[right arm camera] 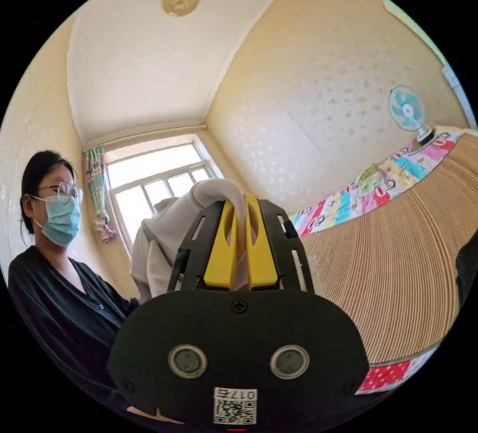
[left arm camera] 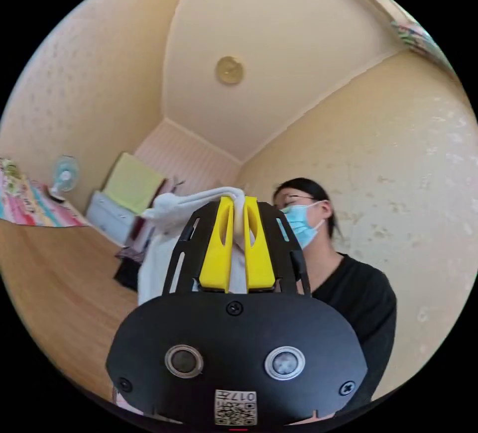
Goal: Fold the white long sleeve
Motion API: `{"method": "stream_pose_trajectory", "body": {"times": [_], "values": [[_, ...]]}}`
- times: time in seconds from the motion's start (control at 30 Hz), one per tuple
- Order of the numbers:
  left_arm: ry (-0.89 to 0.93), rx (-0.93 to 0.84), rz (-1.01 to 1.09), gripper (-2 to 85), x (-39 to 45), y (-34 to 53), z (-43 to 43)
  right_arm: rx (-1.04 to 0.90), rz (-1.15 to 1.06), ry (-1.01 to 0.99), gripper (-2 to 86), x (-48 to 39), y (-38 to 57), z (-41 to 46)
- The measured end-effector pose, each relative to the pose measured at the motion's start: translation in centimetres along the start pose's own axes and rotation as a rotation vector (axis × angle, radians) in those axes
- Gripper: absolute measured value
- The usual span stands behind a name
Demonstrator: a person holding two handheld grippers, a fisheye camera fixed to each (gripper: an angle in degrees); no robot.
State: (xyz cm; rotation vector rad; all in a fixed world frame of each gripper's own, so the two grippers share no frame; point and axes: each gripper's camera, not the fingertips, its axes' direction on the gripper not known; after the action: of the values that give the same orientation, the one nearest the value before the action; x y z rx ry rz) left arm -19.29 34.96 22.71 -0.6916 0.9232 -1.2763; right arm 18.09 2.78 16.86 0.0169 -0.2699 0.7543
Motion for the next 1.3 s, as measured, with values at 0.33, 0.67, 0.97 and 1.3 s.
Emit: {"method": "stream_pose_trajectory", "body": {"times": [0.33, 0.67, 0.97, 1.3], "values": [[-0.514, 0.152, 0.113, 3.0, 8.7, 1.4, 9.3, -0.049, -0.201, 0.136, 4.1, -15.4, 2.7, 5.5], [-0.453, 0.328, 0.384, 3.1, 21.8, -0.2, 16.5, 0.056, -0.200, -0.071, 4.2, -21.3, 10.5, 3.0], [-0.879, 0.176, 0.502, 3.4, 19.3, -11.9, 30.9, 0.005, -0.414, 0.682, 3.6, -25.4, 10.1, 12.5], [-1.192, -0.351, -0.017, 5.6, -19.4, -30.2, 41.9, -0.651, -0.180, 0.744, 4.8, 7.6, 6.9, 40.4]]}}
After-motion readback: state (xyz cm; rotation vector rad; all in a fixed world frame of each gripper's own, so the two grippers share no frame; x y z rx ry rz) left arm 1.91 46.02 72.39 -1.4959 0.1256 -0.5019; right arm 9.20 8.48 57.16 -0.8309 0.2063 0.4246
